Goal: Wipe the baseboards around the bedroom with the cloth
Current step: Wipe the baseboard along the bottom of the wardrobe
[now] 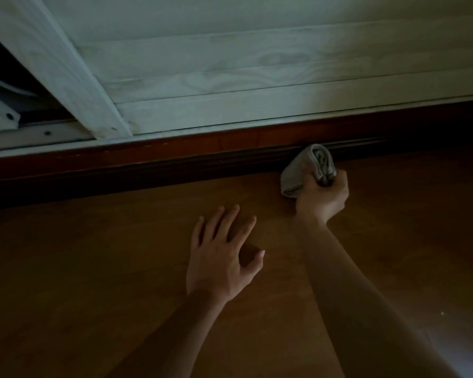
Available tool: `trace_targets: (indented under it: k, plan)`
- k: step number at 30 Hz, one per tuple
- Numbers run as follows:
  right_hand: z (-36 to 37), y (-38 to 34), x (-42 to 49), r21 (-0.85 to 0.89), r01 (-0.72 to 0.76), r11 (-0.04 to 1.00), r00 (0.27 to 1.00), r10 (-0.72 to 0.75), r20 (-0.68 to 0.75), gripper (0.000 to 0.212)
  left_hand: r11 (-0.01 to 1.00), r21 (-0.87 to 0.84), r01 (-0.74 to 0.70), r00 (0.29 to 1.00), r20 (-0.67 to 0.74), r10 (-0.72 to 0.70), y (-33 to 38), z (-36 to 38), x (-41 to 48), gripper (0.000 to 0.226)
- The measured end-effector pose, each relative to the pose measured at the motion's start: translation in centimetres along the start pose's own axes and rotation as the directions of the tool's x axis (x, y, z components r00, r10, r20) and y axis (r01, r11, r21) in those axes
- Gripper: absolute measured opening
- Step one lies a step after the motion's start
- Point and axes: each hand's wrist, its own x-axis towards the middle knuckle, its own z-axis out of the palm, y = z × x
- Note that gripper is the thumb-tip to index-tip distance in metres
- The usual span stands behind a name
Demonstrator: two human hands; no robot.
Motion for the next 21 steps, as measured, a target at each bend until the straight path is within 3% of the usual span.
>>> trace_targets:
  k: [7,12,16,21]
  plan:
    - [0.7,0.6,-2.2,-0.021,0.038,0.999,0.993,-0.036,0.114,0.027,1.000,-0.024,-0.002,1.000,-0.006,0.002,0.0,-0.1,-0.1,0.067]
    - [1.2,-0.3,-3.2,0.029,-0.030,0.999,0.998,0.029,0.046,0.020,0.999,-0.035,0.000,1.000,-0.009,0.000,0.0,-0.1,-0.1,0.067]
    - [2.8,-0.4,-6.9,0.018,-0.052,0.998,0.976,0.047,0.211,0.023,0.999,-0.041,0.003,1.000,0.004,-0.003,0.0,0.2,0.0,0.079]
    - [2.9,-1.1,-7.8,0.030,-0.072,0.997,0.963,0.062,0.263,0.023,0.999,-0.042,-0.006,1.000,0.018,0.006,-0.2,0.0,0.1,0.083]
